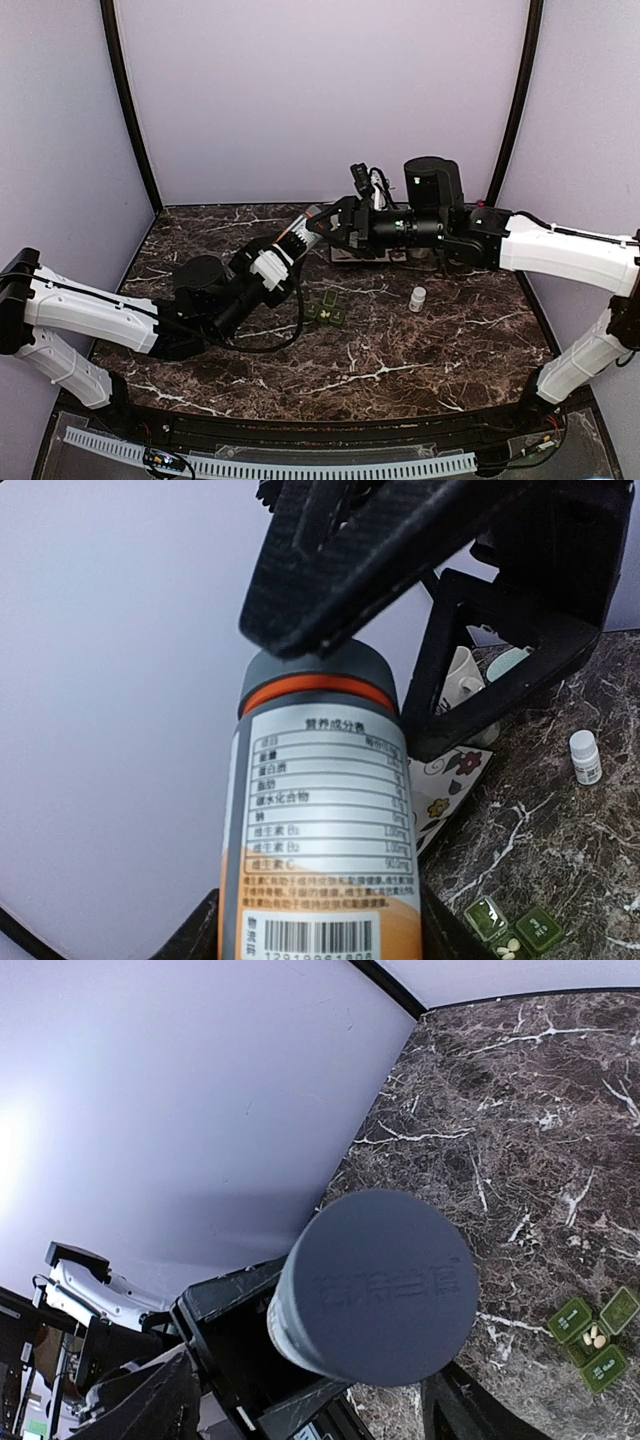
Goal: Sort the pills into containers
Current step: Screw the lid of the pill bottle onto the pill bottle.
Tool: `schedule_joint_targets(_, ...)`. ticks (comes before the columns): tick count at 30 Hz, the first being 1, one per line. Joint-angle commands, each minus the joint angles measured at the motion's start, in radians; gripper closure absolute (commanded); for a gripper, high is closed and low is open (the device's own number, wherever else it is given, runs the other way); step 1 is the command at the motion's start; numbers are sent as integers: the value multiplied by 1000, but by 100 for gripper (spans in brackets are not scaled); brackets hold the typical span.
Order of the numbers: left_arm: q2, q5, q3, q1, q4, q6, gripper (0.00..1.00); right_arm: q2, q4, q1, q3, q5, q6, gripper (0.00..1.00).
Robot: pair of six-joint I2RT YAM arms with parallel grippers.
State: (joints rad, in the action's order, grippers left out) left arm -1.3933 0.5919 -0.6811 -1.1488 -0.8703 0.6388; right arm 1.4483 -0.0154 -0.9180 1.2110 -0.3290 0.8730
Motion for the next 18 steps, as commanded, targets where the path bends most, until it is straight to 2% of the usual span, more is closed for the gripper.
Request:
schedule_joint_targets(1,41,-13,-12,10,30,-63,100,-51,43,-9,-27,-6,-38,22)
schedule_joint_targets(8,102,-117,-32,70,173,-227,100,-107,6,-8,-52,41,-125,20)
schedule_joint_targets(11,143,-246,-42,129,258,-345,100,-127,-21,-9,-83,71,-193,20)
schedule_joint_targets(18,181,-683,-87,280,406,-557,100,-190,-21,-11,-153,126,-411,20)
